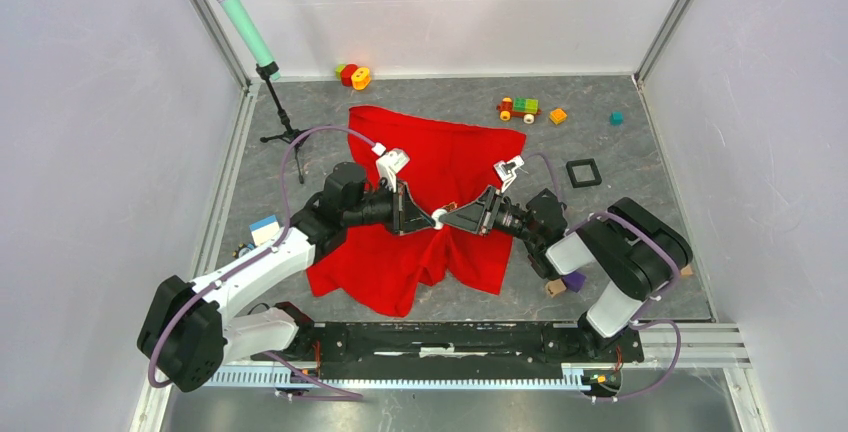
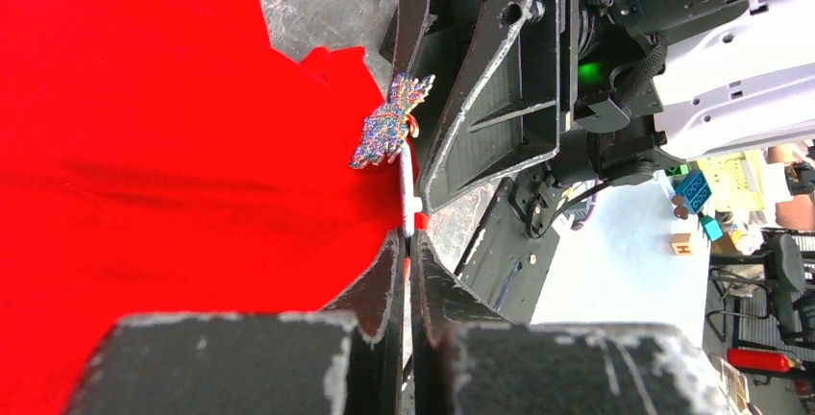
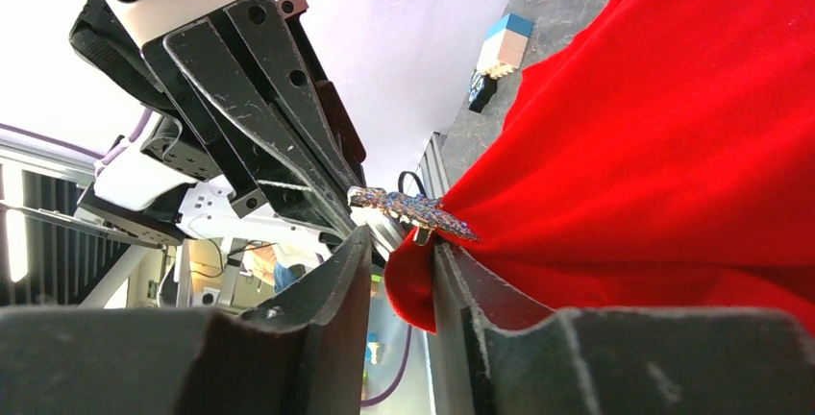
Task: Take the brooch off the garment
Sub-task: Remove the brooch from the clothes.
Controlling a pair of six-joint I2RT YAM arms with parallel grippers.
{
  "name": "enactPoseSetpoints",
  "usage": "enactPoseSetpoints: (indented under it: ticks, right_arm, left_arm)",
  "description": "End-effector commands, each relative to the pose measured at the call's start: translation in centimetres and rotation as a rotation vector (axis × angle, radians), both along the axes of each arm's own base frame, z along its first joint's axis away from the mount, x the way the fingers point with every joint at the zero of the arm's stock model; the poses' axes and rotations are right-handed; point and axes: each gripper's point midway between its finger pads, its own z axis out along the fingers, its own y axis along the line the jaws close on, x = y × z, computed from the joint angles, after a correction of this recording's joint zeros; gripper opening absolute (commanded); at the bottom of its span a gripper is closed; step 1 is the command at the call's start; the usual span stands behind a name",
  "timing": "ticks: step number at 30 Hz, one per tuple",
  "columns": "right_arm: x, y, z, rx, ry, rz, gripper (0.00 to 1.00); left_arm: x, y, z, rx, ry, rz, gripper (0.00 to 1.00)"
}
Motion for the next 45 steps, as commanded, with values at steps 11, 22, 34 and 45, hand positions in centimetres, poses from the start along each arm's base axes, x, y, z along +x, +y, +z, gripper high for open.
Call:
enactPoseSetpoints:
  ticks: [11,22,34,45]
  right_arm:
    - [-0.2,0.2,5.1,0.1,-0.277,0.002,0.25]
    - [-0.8,0.4,4.1,0.01,-0.333,0.046,0.31]
    - [-1.2,-0.6,3.6,0.009,-0.335,0.018,0.53]
    - [1.0,-0.7,-1.3,-0.196,-0.308,-0.069,0.43]
  left_arm:
    - [-0.4,-0.5,0.6,-0.036,-0.008,-0.031,0.02]
    - [0.9,0.0,0.2,0.008,-0.014,0.032,0.02]
    - [2.4,1.9,0.1,0.042,0.0,0.15,0.02]
    - [3.7,5.8,-3.9,0.404,0.082,0.324,0.02]
